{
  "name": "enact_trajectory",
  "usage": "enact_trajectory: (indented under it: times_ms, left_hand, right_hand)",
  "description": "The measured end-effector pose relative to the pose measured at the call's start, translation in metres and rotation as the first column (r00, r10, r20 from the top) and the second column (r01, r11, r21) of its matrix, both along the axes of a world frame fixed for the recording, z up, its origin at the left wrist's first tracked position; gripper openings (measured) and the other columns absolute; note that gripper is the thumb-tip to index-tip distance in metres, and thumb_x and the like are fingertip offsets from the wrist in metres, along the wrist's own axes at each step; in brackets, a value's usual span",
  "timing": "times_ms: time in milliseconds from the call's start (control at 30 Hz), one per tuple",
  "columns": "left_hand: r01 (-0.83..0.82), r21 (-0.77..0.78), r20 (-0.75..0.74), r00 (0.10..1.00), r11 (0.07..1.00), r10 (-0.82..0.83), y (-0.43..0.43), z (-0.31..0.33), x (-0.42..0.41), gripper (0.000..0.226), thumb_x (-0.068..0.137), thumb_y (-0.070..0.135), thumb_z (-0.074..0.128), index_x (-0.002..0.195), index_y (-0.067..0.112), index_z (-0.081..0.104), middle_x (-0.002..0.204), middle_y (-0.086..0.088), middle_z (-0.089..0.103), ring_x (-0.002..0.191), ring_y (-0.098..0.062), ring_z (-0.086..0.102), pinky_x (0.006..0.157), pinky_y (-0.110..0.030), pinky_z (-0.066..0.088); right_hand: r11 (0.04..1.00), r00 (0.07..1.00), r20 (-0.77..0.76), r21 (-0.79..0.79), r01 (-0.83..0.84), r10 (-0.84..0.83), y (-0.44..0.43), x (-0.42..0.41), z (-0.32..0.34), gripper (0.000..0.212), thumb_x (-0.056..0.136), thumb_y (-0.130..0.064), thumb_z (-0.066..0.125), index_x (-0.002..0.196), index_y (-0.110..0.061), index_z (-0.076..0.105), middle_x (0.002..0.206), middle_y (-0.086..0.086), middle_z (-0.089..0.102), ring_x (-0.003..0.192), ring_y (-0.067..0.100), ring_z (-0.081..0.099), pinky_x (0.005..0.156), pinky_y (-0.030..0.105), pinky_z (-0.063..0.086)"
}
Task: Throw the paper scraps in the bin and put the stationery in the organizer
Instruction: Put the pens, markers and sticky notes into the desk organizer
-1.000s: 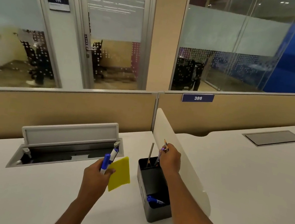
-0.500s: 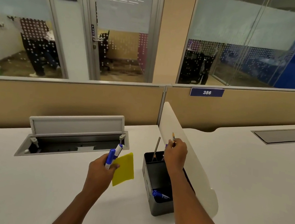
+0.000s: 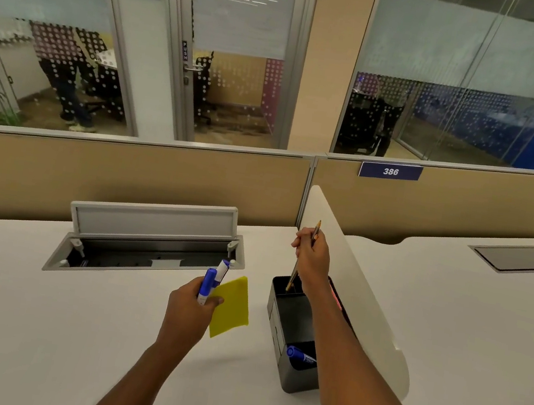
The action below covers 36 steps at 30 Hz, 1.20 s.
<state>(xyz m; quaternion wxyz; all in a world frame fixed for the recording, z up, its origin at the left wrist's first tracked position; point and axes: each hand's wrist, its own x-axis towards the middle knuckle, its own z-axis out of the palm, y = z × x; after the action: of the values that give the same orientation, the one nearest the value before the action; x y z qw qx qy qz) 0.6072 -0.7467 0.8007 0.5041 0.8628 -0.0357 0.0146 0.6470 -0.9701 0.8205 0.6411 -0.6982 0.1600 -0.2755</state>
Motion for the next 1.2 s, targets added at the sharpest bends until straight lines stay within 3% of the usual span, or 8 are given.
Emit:
enact_trajectory:
  times_ms: [233,400,533,800,1000,1200]
  left_hand:
    - [-0.028,-0.004,-0.023,0.999,1.000,0.028,0.007,-0.002,0.002,0.044,0.082,0.014,0.067,0.121,0.001,0.054,0.111,-0.019,0.064,0.087,-0.020,0.051,0.084,-0.035,0.045]
    - [-0.028,-0.009,-0.026,0.999,1.000,0.027,0.005,-0.005,0.002,0.043,0.081,0.015,0.067,0.120,0.001,0.055,0.110,-0.019,0.064,0.086,-0.019,0.052,0.081,-0.031,0.042]
    - [-0.035,0.003,-0.028,0.999,0.999,0.035,0.006,-0.007,0.002,0.042,0.081,0.014,0.067,0.119,0.001,0.055,0.109,-0.019,0.064,0.086,-0.019,0.052,0.080,-0.030,0.041]
    - [-0.029,0.013,-0.031,0.999,0.999,0.030,0.004,-0.010,0.002,0.042,0.082,0.015,0.067,0.119,0.001,0.055,0.109,-0.019,0.064,0.086,-0.018,0.051,0.080,-0.030,0.041]
    - [-0.023,0.015,-0.011,1.000,1.000,0.023,0.003,-0.007,0.001,0.042,0.082,0.015,0.067,0.120,0.002,0.055,0.109,-0.017,0.065,0.085,-0.018,0.051,0.080,-0.029,0.041]
    - [-0.031,0.011,0.007,0.999,0.999,0.031,0.003,-0.003,-0.001,0.042,0.081,0.015,0.068,0.119,0.002,0.056,0.108,-0.017,0.065,0.084,-0.018,0.051,0.078,-0.028,0.041]
  right_hand:
    - [0.999,0.999,0.027,-0.026,-0.039,0.040,0.006,0.009,-0.015,0.019,0.101,-0.021,0.041,0.095,-0.011,0.056,0.076,-0.001,0.058,0.073,0.011,0.054,0.071,0.022,0.046]
    - [0.997,0.998,-0.005,-0.034,-0.065,0.065,0.007,0.015,-0.031,0.018,0.100,-0.020,0.042,0.095,-0.012,0.057,0.077,-0.001,0.059,0.076,0.014,0.055,0.075,0.027,0.047]
    - [0.996,0.996,-0.024,-0.025,-0.087,0.086,0.010,0.013,-0.045,0.014,0.099,-0.019,0.046,0.090,-0.017,0.056,0.077,-0.001,0.060,0.073,0.011,0.055,0.071,0.020,0.047]
    - [0.993,0.996,-0.035,-0.086,-0.080,0.077,0.011,0.008,-0.060,0.006,0.094,-0.014,0.055,0.095,-0.009,0.058,0.084,0.002,0.066,0.075,0.009,0.064,0.067,0.012,0.053]
    - [0.993,0.997,-0.039,-0.100,-0.068,0.064,0.013,0.007,-0.059,0.006,0.093,-0.016,0.058,0.097,-0.012,0.059,0.088,0.002,0.067,0.084,0.016,0.065,0.068,0.015,0.054]
    - [0.974,1.000,-0.006,-0.226,0.004,-0.005,0.016,0.001,-0.048,0.014,0.092,-0.019,0.060,0.102,-0.010,0.062,0.101,0.002,0.065,0.095,0.014,0.060,0.073,0.004,0.045]
